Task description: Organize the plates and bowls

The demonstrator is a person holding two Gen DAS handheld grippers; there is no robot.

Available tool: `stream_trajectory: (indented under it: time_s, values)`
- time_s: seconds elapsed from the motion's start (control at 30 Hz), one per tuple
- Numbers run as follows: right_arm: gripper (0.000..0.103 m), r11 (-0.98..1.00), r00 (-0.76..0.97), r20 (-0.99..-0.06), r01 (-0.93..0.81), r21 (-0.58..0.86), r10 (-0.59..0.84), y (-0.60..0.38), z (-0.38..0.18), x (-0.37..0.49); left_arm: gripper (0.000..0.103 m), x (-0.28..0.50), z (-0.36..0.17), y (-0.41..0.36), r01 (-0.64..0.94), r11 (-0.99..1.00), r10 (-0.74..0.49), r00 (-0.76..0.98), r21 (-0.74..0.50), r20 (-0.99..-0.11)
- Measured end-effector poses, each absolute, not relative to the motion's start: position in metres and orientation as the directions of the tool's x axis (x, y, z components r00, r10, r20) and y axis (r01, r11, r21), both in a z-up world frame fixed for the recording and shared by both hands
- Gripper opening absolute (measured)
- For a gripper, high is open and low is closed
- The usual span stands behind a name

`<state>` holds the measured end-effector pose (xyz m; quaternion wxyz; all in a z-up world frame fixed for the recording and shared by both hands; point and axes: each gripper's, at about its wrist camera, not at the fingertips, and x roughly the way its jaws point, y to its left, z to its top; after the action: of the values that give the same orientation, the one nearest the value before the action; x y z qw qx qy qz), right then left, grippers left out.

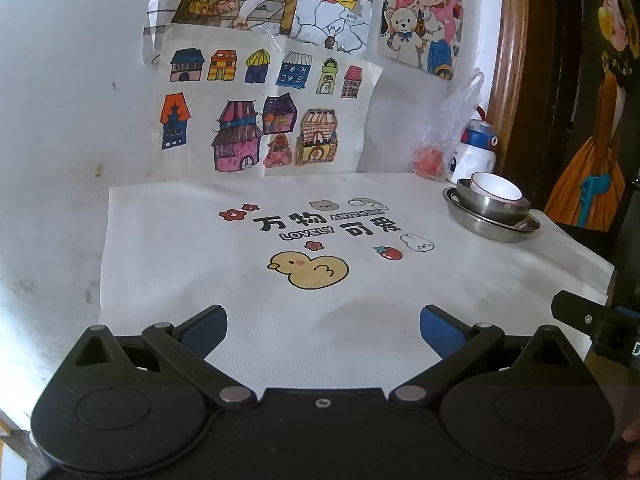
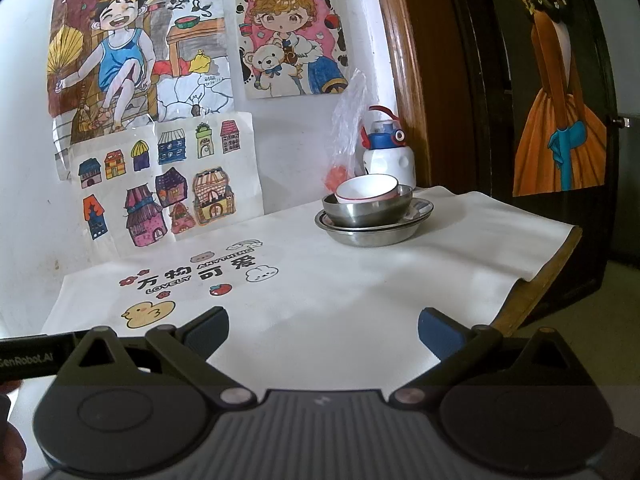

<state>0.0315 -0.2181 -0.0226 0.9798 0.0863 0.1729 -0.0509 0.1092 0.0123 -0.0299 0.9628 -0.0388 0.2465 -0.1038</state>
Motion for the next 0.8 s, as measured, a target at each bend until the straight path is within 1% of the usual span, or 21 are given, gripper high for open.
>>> stream_trajectory:
  time_s: [0.8]
  values:
    - [0.103, 0.983, 0.934, -0.352, 0.119, 0.143, -0.061, -0.2181, -0.0220, 0.0338, 0.102, 0.1077, -0.0295, 0.0116, 0.196, 0.973, -0.231, 0.861, -0.123, -0.453]
